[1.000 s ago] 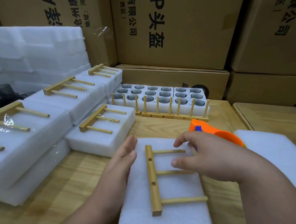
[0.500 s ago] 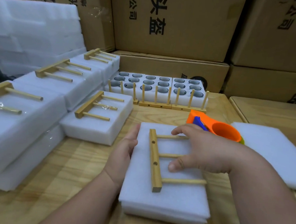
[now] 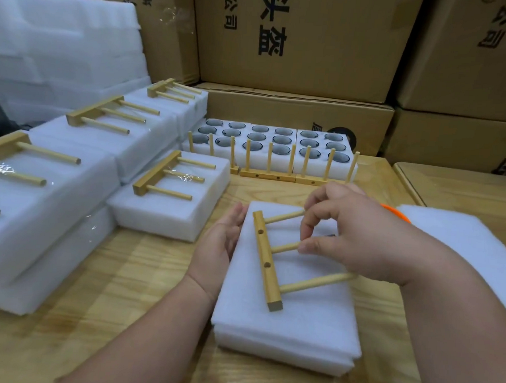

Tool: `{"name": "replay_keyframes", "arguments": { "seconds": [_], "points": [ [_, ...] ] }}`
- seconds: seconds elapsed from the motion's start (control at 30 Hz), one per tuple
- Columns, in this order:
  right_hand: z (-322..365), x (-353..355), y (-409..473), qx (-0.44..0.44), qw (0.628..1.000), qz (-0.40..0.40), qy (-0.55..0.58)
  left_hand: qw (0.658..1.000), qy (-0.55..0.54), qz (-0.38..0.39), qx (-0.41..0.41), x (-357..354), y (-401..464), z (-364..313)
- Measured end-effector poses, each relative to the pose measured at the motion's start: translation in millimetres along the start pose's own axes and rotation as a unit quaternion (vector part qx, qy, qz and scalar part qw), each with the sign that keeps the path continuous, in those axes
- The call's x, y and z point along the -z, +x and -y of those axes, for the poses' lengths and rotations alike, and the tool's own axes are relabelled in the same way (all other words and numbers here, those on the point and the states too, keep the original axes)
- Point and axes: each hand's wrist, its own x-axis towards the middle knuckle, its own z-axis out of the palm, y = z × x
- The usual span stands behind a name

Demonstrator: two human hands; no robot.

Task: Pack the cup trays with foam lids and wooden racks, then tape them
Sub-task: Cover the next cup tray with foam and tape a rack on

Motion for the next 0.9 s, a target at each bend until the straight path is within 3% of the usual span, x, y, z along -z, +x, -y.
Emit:
{"name": "replay_keyframes", "arguments": {
  "seconds": [0.1,0.27,0.37,0.5,0.63,0.8,0.9],
  "points": [
    [1,2,-1,-0.001,1.000,-0.022,0.014,1.000,-0.007,-0.031,-0.001,4,2,1],
    [-2,-1,-4,-0.062,0.995,0.076,0.002,0.997,0.014,-0.071,-0.020,6,4,2],
    [-3,-1,-3,-0.058,0.996,0.065,-0.011,0.997,0.014,-0.080,-0.019,8,6,4],
    [-2,2,-5,-0.006,0.999,0.002,0.045,0.994,0.041,-0.102,-0.011,11,9,3],
    [-1,9,-4,0.031,0.980,-0.068,0.185,0.992,0.061,-0.110,-0.004,11,8,3],
    [1,9,1,-0.034,0.945,-0.191,0.262,0.995,0.031,-0.091,-0.008,11,8,6],
    [3,11,2,-0.058,0.927,-0.216,0.301,0.994,0.040,-0.099,-0.004,11,10,5]
  ]
}}
